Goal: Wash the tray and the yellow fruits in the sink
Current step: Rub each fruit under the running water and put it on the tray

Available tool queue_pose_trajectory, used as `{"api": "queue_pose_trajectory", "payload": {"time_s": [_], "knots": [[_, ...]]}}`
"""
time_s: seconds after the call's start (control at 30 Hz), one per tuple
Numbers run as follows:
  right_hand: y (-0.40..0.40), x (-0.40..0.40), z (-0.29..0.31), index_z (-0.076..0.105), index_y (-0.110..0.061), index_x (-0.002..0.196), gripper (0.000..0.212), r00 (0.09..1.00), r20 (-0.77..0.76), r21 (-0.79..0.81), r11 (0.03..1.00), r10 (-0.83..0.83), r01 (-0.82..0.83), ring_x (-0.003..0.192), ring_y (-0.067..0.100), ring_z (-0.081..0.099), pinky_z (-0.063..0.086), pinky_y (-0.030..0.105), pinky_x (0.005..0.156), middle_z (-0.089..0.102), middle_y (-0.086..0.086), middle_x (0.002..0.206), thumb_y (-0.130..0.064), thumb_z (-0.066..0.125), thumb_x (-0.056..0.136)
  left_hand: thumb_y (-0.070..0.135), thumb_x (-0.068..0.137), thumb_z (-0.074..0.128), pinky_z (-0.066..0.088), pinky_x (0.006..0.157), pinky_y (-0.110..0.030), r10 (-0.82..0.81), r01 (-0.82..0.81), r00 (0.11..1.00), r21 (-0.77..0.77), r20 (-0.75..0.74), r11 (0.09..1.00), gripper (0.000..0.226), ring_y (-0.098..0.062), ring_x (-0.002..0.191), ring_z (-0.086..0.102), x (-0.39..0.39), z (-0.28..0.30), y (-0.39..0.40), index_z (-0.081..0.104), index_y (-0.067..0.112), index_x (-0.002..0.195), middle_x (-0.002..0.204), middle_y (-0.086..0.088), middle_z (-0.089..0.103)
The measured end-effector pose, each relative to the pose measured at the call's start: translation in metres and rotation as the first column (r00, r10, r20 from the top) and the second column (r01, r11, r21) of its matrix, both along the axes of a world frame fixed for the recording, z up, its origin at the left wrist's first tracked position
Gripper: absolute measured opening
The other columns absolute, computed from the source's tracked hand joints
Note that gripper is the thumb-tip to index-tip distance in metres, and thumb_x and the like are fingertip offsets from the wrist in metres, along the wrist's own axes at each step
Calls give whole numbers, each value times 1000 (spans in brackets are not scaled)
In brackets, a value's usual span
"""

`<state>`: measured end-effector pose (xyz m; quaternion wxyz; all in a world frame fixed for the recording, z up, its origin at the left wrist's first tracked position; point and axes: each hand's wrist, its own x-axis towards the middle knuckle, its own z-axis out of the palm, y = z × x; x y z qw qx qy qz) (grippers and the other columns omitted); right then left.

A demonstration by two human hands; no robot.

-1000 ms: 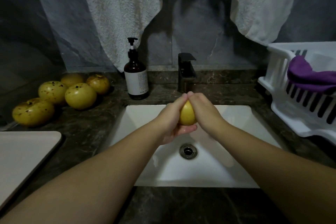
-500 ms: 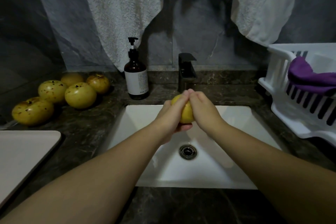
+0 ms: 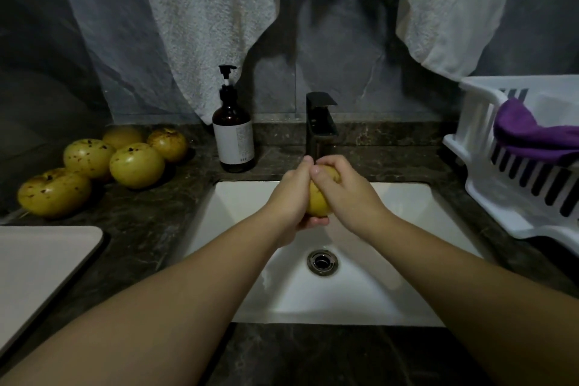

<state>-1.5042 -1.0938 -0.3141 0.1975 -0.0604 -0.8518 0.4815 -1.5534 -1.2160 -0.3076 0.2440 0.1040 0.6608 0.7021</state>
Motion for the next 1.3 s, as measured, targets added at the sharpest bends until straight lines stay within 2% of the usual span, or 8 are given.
{"api": "queue_pose_trajectory", "payload": {"time_s": [0.17, 0.3, 0.4, 0.57, 0.7, 0.87, 1.13, 1.3], "knots": [[2, -7, 10, 61, -34, 109, 37, 989, 118, -284, 952, -84, 115, 100, 24, 64, 58, 50, 87, 64, 3, 108, -61, 37, 102, 65, 98, 53, 42, 45, -23, -37, 33, 985, -27, -168, 999, 33, -20, 51, 62, -4, -8, -3, 52, 38, 116, 105, -16, 68], [-3, 0, 2, 56, -41, 111, 45, 997, 20, -19, 997, -79, 79, 96, 17, 63, 60, 49, 80, 61, -8, 106, -76, 40, 89, 79, 95, 40, 52, 49, -27, -18, 15, 998, -64, -54, 998, 58, -21, 59, 70, -6, -4, -2, 58, 32, 123, 89, -10, 74], [-3, -8, 9, 59, -33, 114, 49, 977, 184, -218, 965, -107, 146, 92, 25, 67, 62, 42, 66, 64, 3, 105, -72, 35, 97, 76, 91, 52, 62, 66, -38, -39, 33, 993, -58, -115, 998, 49, -30, 87, 77, -3, -8, -2, 56, 37, 120, 115, -14, 70], [-2, 0, -1, 50, -45, 113, 52, 996, 3, -41, 996, -84, 84, 91, 15, 66, 56, 36, 64, 61, -10, 107, -83, 41, 79, 73, 100, 33, 52, 45, -27, 18, -20, 999, -53, -39, 998, 43, -23, 52, 68, -4, 2, 3, 54, 35, 107, 72, -11, 75], [-6, -8, 8, 57, -36, 111, 46, 983, 163, -260, 957, -89, 130, 88, 28, 70, 50, 26, 46, 64, 4, 106, -74, 37, 93, 69, 96, 52, 66, 76, -49, 6, -12, 990, -42, -142, 999, 40, -33, 82, 78, -3, -5, 2, 53, 33, 115, 106, -12, 73], [-1, 0, 3, 53, -40, 108, 52, 994, 42, -105, 989, -97, 101, 87, 20, 68, 53, 32, 56, 63, -2, 104, -83, 40, 80, 73, 98, 39, 58, 63, -35, -14, 10, 997, -61, -71, 998, 49, -32, 75, 77, -3, 3, 3, 60, 31, 113, 85, -11, 77], [-2, -3, 3, 58, -38, 109, 47, 992, 96, -165, 981, -83, 99, 87, 23, 69, 50, 26, 48, 65, 1, 104, -76, 42, 87, 71, 99, 42, 56, 52, -31, 2, -13, 993, -96, -115, 995, 45, -29, 80, 77, -3, 1, 0, 59, 33, 114, 111, -17, 72], [-4, -4, 7, 59, -37, 103, 43, 983, 169, -282, 952, -68, 115, 91, 26, 69, 50, 28, 49, 65, 2, 103, -73, 39, 91, 74, 87, 57, 66, 70, -52, 3, -34, 966, -114, -257, 993, 51, -29, 90, 75, -2, -6, -1, 56, 32, 116, 113, -9, 66]]}}
